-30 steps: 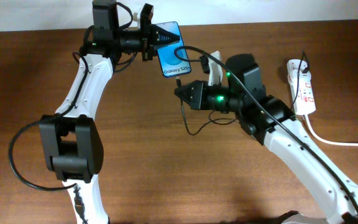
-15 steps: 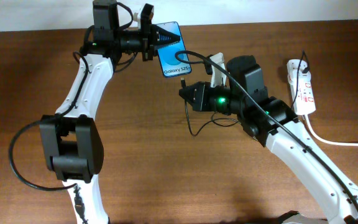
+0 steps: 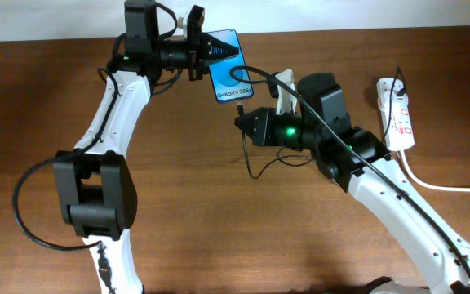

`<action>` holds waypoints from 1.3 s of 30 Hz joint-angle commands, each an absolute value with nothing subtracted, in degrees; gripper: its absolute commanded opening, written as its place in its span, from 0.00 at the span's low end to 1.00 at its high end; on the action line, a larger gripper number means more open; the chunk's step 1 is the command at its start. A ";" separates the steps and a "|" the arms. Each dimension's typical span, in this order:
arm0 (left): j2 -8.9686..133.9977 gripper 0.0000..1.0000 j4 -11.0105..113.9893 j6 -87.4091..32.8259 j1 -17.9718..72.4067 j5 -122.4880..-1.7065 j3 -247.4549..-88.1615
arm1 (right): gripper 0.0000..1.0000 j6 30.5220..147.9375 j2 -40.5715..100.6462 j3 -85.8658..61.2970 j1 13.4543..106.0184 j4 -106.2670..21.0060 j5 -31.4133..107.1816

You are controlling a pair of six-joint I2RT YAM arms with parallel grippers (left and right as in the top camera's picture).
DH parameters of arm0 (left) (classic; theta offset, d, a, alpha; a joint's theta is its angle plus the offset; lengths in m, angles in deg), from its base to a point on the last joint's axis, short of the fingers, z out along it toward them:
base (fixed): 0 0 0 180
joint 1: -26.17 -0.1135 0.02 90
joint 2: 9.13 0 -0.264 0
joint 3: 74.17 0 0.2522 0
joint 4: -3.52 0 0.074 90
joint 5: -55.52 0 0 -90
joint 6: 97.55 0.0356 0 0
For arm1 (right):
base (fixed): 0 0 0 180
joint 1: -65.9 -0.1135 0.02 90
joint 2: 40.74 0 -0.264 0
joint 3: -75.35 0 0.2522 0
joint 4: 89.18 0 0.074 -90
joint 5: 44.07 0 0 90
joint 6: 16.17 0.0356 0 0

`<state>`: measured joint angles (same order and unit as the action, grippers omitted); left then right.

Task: Plug charger to phone and switch on socket
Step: 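Push the cable tip upward into the phone port with the right gripper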

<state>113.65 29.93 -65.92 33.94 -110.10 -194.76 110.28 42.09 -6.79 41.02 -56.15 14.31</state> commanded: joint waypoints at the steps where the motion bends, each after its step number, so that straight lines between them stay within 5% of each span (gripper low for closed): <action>1: 113.02 0.00 29.73 -66.69 34.05 -111.23 -195.76 | 0.04 110.80 43.64 -7.31 41.19 -56.54 12.98; 39: 113.02 0.00 28.27 -66.21 34.03 -112.26 -195.76 | 0.04 112.11 43.64 -7.31 43.07 -58.40 7.56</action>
<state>113.65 28.59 -65.90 33.94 -110.38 -194.76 111.61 43.49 -6.79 42.72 -57.74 8.43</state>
